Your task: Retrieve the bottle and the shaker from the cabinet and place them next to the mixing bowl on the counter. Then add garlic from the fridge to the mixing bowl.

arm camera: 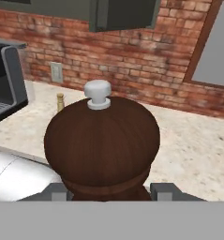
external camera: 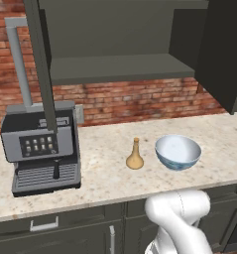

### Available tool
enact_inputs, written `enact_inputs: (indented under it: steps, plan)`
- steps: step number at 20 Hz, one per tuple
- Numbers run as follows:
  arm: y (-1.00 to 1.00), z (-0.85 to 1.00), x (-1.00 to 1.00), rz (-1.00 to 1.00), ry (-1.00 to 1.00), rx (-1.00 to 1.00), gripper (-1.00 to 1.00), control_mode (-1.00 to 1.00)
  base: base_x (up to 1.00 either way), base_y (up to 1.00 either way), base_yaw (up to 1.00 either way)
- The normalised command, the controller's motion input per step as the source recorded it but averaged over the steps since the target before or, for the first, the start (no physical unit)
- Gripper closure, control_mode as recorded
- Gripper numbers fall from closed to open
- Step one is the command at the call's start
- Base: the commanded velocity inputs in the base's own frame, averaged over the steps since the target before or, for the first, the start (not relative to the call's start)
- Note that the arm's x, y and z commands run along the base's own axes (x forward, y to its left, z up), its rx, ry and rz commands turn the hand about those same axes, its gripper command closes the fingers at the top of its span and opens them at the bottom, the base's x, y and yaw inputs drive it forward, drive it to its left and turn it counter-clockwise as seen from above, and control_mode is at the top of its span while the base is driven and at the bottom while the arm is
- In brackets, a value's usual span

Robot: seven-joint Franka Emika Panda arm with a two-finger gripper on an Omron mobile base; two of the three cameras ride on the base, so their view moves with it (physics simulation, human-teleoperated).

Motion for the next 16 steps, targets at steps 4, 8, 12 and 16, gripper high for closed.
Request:
enact_inputs:
  steps: [4,8,12,16]
  plan:
    - [-0.08,-0.61,0.69,0.03,-0.09,0.0,1.0,-1.0,0.0,0.0,0.0]
    - [-0.2,-0.74,0.66,0.06,-0.09,0.0,1.0,-1.0,0.0,0.0,0.0]
    - [-0.17,-0.77,0.6,0.08,-0.09,0.0,1.0,-1.0,0.0,0.0,0.0]
    - [-0.09,-0.71,0.61,0.06,-0.09,0.0,1.0,-1.0,0.0,0.0,0.0]
